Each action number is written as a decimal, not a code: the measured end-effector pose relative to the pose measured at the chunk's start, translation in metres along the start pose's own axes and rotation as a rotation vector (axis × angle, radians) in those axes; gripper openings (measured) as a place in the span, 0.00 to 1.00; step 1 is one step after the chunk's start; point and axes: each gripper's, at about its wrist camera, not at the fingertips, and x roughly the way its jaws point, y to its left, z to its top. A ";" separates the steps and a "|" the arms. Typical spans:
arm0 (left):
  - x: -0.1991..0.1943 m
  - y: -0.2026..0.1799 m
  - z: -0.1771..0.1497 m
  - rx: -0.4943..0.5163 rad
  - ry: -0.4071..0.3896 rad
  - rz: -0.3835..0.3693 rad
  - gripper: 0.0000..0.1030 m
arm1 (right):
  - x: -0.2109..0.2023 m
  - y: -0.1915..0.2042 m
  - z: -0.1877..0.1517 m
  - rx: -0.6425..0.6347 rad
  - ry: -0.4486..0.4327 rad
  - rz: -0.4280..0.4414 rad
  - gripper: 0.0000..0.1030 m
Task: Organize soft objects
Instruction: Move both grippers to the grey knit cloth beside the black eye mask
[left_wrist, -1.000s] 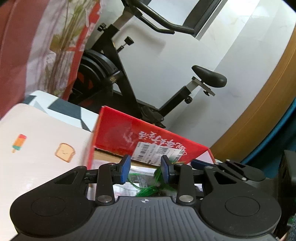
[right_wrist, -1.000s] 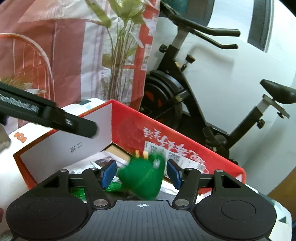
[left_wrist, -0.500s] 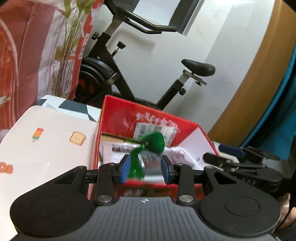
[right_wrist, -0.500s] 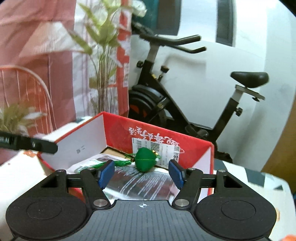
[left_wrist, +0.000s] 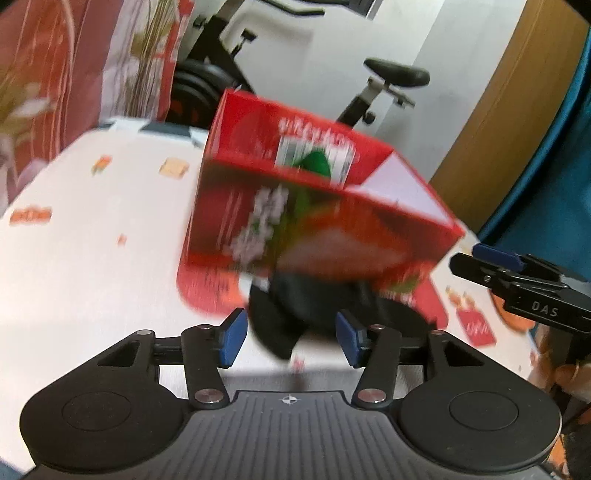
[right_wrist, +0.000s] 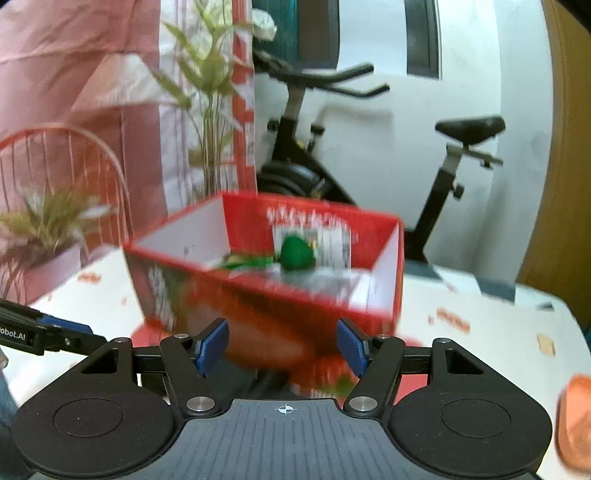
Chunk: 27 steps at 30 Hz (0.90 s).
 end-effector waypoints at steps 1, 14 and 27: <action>0.000 0.002 -0.007 -0.001 0.013 0.005 0.55 | -0.003 0.000 -0.009 0.003 0.015 -0.004 0.60; 0.004 0.023 -0.053 -0.090 0.079 0.075 0.60 | -0.002 -0.018 -0.095 0.154 0.190 -0.113 0.65; 0.014 0.022 -0.065 -0.098 0.121 0.079 0.61 | 0.013 0.001 -0.107 0.106 0.234 -0.079 0.65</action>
